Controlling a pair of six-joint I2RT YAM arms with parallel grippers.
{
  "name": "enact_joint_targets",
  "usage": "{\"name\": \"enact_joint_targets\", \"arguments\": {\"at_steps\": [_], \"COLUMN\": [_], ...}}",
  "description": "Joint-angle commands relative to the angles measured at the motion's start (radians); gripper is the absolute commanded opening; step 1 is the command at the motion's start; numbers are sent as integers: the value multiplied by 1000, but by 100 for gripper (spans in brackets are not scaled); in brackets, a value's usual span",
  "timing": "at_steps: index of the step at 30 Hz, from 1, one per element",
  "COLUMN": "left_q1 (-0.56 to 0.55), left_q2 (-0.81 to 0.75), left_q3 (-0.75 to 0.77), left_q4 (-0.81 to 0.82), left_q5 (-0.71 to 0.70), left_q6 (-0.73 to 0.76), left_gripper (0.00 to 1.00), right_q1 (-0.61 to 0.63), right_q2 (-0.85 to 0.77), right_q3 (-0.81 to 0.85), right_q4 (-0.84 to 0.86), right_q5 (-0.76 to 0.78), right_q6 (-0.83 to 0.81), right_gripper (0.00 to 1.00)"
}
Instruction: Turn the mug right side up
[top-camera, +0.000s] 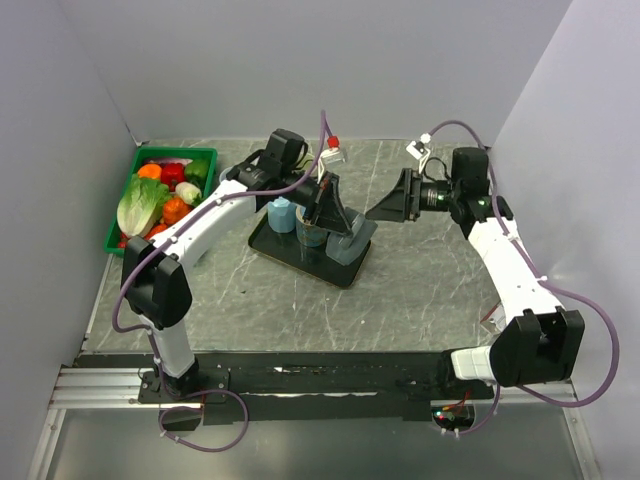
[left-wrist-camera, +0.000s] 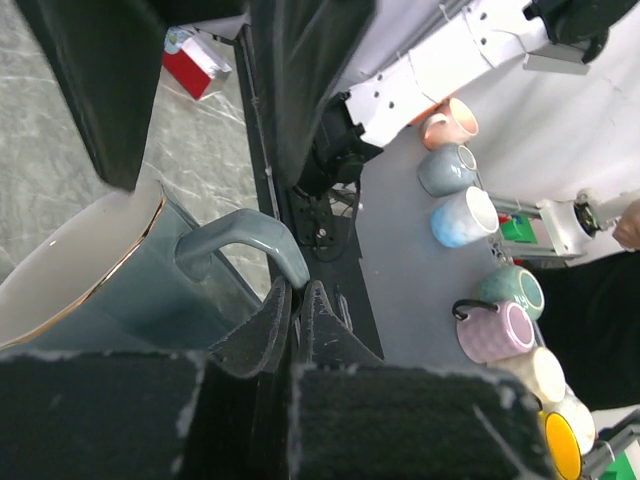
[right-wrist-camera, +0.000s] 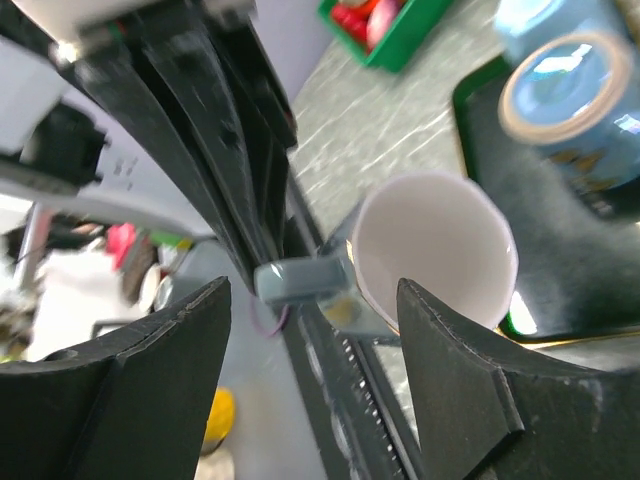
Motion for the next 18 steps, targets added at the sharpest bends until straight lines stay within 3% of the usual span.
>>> {"name": "enact_joint_targets", "arguments": {"at_steps": [1, 5, 13, 18], "left_q1": [-4, -5, -5, -5], "left_q2": [-71, -78, -85, -82], "left_q3": [65, 70, 72, 79], "left_q4": [-30, -36, -27, -27], "left_q5": [125, 168, 249, 245], "left_q6": [93, 93, 95, 98], "left_gripper": [1, 1, 1, 1], "right_q1": [9, 34, 93, 101], "right_q2": [-17, -19, -8, -17], "right_q3": [-40, -30, -8, -8], "right_q4": [75, 48, -70, -100], "right_q5": [-98, -127, -132, -131], "right_q6": [-42, -107, -260, -296], "right_gripper": [73, 72, 60, 36]}}
